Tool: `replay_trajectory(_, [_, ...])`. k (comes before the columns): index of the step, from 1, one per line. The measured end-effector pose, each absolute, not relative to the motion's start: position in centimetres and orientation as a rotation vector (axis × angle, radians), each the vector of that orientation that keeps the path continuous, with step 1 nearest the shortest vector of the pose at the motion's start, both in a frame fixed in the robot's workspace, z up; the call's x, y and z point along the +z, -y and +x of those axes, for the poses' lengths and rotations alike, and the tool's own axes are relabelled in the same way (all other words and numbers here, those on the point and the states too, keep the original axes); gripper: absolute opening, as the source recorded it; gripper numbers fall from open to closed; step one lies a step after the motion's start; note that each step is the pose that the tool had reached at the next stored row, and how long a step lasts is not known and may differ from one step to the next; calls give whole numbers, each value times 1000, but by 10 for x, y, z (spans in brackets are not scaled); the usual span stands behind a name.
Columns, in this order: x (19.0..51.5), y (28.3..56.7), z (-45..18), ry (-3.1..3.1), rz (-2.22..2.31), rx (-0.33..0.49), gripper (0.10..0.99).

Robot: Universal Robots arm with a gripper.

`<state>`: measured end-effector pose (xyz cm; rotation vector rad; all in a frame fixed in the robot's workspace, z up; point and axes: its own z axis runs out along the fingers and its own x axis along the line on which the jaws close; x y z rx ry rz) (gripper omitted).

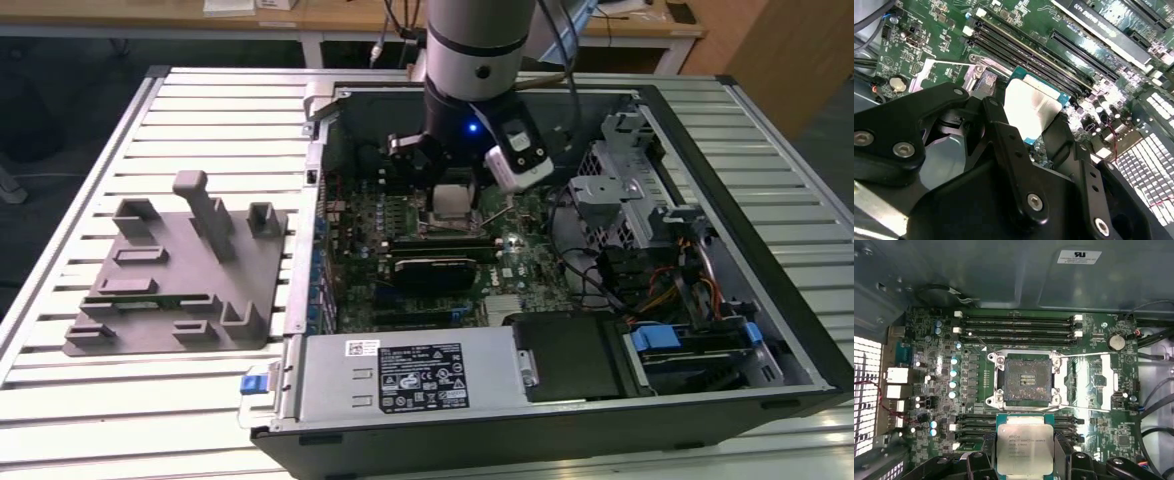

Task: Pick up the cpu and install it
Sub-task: 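Pick up the cpu and move it towards the insertion slot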

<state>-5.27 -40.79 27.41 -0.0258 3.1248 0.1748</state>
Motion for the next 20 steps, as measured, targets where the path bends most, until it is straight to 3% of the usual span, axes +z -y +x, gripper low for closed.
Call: replay_trajectory(20, [249, 378, -53, -3132, -26, 123, 541])
